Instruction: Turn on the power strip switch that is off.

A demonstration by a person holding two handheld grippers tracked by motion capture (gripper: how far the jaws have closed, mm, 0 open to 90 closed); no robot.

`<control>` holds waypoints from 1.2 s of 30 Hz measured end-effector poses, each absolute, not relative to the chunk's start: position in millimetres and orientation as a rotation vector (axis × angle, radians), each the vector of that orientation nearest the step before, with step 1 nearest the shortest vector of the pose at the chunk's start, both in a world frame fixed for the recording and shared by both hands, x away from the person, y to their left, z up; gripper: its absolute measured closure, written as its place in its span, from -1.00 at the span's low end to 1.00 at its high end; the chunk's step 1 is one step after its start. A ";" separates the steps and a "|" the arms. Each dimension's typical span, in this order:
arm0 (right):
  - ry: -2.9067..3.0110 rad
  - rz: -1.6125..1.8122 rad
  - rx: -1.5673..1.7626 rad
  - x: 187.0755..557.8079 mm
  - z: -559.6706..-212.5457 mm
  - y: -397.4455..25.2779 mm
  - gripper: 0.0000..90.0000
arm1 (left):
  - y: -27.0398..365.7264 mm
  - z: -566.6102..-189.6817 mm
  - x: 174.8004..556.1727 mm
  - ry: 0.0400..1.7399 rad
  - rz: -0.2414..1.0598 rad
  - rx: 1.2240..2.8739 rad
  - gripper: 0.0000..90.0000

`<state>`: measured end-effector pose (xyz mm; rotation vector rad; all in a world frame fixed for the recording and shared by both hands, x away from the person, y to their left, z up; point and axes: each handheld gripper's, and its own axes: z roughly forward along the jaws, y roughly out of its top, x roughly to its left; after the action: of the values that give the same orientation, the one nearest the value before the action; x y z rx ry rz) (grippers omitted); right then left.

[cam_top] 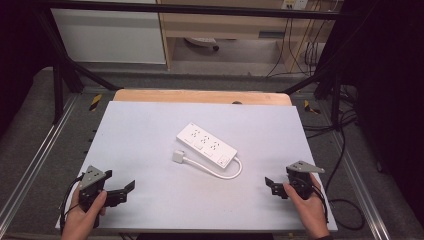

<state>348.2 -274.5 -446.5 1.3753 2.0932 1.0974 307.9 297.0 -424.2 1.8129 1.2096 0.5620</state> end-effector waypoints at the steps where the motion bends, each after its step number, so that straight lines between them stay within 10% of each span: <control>1: 2.093 1.099 1.375 347.7 -445.9 -274.9 -0.85 | 296.9 -424.0 307.7 1.207 0.562 1.813 -0.83; 36: 2.052 1.340 1.265 351.9 -388.9 -246.5 -0.88 | 295.1 -426.9 308.8 1.197 0.550 1.845 -0.84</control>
<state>351.9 -246.5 -388.9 1.2653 2.0518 1.3395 308.8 295.1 -426.9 1.8448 1.1973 0.5504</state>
